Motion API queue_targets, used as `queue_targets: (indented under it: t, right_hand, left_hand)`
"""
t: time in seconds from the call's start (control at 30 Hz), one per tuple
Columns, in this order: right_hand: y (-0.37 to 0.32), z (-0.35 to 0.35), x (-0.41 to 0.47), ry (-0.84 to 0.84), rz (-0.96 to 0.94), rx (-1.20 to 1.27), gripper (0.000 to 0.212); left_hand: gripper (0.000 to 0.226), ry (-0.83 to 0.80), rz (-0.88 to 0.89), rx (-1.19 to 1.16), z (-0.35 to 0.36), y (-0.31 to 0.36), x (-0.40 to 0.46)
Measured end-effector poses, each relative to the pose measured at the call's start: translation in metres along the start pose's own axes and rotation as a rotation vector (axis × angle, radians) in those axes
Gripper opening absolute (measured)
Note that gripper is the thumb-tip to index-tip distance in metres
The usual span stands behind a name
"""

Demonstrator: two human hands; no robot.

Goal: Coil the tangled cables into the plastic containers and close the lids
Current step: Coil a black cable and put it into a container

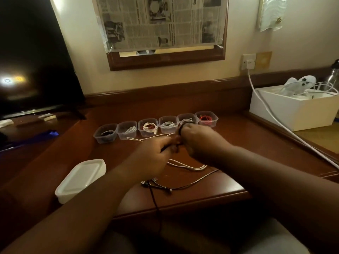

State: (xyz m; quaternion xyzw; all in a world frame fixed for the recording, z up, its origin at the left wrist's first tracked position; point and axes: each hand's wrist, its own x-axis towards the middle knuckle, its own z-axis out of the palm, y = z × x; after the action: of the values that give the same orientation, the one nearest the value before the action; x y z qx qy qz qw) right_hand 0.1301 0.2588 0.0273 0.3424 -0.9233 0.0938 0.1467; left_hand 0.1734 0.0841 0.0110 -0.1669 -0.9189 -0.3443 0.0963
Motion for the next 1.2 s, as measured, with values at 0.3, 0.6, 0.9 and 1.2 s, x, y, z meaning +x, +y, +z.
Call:
queue_targets:
  t: [0.3, 0.6, 0.9, 1.2]
  right_hand:
    - [-0.016, 0.002, -0.006, -0.559, 0.453, 1.84, 0.042]
    - [0.011, -0.008, 0.001, 0.424, 0.243, 1.02, 0.025]
    - [-0.011, 0.023, -0.02, -0.146, 0.265, 0.996, 0.047]
    - [-0.019, -0.004, 0.0, -0.087, 0.18, 2.402, 0.066]
  left_hand:
    - [0.023, 0.266, -0.064, -0.452, 0.009, -0.009, 0.013]
    - [0.024, 0.027, -0.206, -0.6, 0.065, -0.009, -0.006]
    - [0.022, 0.288, 0.257, -0.226, 0.018, -0.031, 0.004]
    - [0.018, 0.219, -0.231, -0.913, 0.055, -0.008, 0.002]
